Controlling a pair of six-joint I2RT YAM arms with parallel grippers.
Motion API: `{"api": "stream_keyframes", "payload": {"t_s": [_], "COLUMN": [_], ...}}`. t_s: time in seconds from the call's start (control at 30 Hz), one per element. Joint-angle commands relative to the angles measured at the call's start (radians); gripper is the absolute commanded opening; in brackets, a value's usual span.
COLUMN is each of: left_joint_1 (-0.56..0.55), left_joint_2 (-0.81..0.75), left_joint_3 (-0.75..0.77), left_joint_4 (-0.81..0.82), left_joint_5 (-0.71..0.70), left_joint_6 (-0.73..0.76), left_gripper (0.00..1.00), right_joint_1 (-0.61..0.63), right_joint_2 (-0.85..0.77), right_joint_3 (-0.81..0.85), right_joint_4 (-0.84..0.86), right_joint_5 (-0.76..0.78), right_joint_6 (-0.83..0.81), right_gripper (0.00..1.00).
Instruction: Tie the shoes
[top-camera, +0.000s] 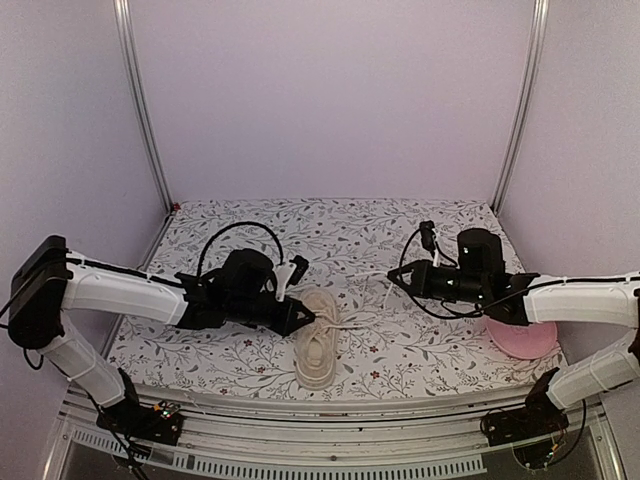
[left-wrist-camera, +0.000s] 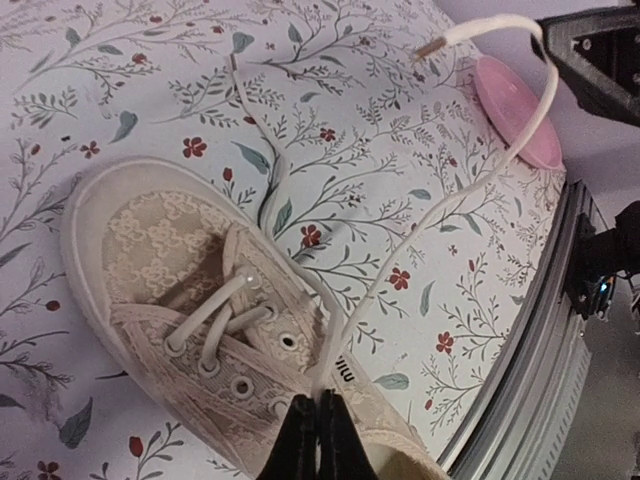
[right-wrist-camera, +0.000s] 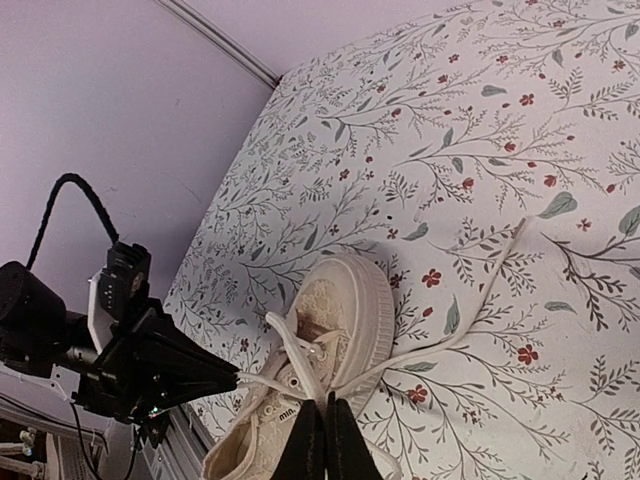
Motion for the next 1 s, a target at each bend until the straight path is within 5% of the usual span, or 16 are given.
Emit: {"api": "stream_keyframes", "payload": {"t_s": [0.0, 0.1, 0.2, 0.43, 0.53, 0.97], "left_joint_1": [0.063, 0.071, 0.071, 0.032, -0.003, -0.120], "left_joint_2": [-0.015, 0.011, 0.068, 0.291, 0.384, 0.546], "left_joint_3": [-0.013, 0.050, 0.173, 0.505, 0.615, 0.819], "left_joint_4": [0.077, 0.003, -0.129, -0.415, -0.522, -0.785], "left_joint_5": [0.084, 0.078, 0.041, 0.013, -0.020, -0.254], "left_joint_6": [0.019, 0.120, 0.226, 0.420, 0.457, 0.474], "left_gripper": [0.08, 0.43, 0.56, 0.59, 0.53, 0.54], "right_joint_1": [0.013, 0.014, 0.015, 0.015, 0.014, 0.016], "right_joint_2": [0.024, 0.022, 0.000, -0.104, -0.140, -0.168], "right_joint_3": [0.053, 0.046, 0.007, -0.106, -0.148, -0.222], "right_joint_4": [0.038, 0.036, 0.036, 0.011, 0.000, 0.012], "right_joint_5": [-0.026, -0.011, 0.028, 0.154, 0.178, 0.168], "right_joint_6": [-0.022, -0.019, -0.007, 0.057, 0.080, 0.092], "right_gripper": [0.02, 0.02, 0.02, 0.02, 0.02, 0.02]}}
